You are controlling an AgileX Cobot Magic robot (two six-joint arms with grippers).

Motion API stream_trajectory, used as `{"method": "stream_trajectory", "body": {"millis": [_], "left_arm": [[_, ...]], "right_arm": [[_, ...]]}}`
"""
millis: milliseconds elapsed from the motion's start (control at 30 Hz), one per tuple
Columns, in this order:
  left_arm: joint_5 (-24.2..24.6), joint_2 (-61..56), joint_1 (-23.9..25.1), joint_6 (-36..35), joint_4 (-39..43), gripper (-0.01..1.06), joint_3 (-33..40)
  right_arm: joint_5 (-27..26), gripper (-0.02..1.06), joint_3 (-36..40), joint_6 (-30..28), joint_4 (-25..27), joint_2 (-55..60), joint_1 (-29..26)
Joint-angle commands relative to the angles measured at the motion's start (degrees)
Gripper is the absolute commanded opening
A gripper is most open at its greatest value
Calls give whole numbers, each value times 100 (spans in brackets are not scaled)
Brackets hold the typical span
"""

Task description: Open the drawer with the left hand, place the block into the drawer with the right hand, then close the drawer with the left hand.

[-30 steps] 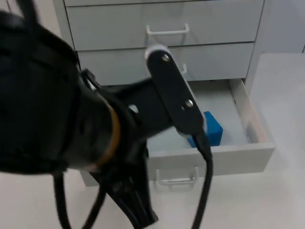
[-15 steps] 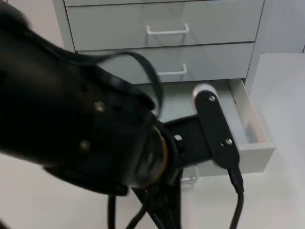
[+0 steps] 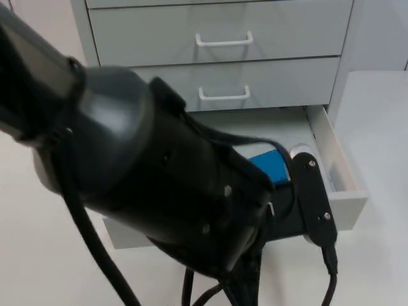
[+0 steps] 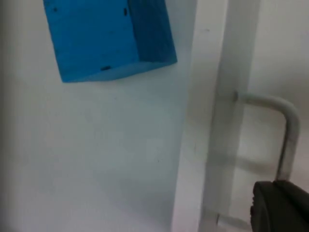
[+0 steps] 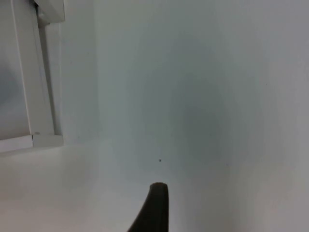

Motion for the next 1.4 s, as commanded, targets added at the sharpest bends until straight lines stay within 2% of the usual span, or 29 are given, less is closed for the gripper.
{"method": "stream_trajectory", "body": {"millis": [0,267,467,567,667,967,1067,1367], "left_arm": [[32,84,-29,-373,377,0,-37],[371,224,-19,-1796,1689,0,-46],[438,317,-19,-2011,2014,0,-46],[876,388,-19,-2564,2435,0,-46],[885,388,56,-2752,2689,0,-46],[898,398,641,-3054,2853,0,-76],[883,398,1015,-3219,2853,0,-98],[841,448,1671,-3301,2853,0,-379]], "right_arm": [[-44,78,-30,-27,-34,-37,-16],[-44,78,-30,-27,-34,-37,-16],[-44,78,-30,-27,-34,-37,-16],[-44,78,-30,-27,-34,-37,-16],[-53,78,-30,-27,-34,-37,-16],[-133,78,-30,-27,-12,-37,-16],[-133,78,-30,-27,-12,-37,-16],[-157,78,-30,-27,-11,-37,-16]]}}
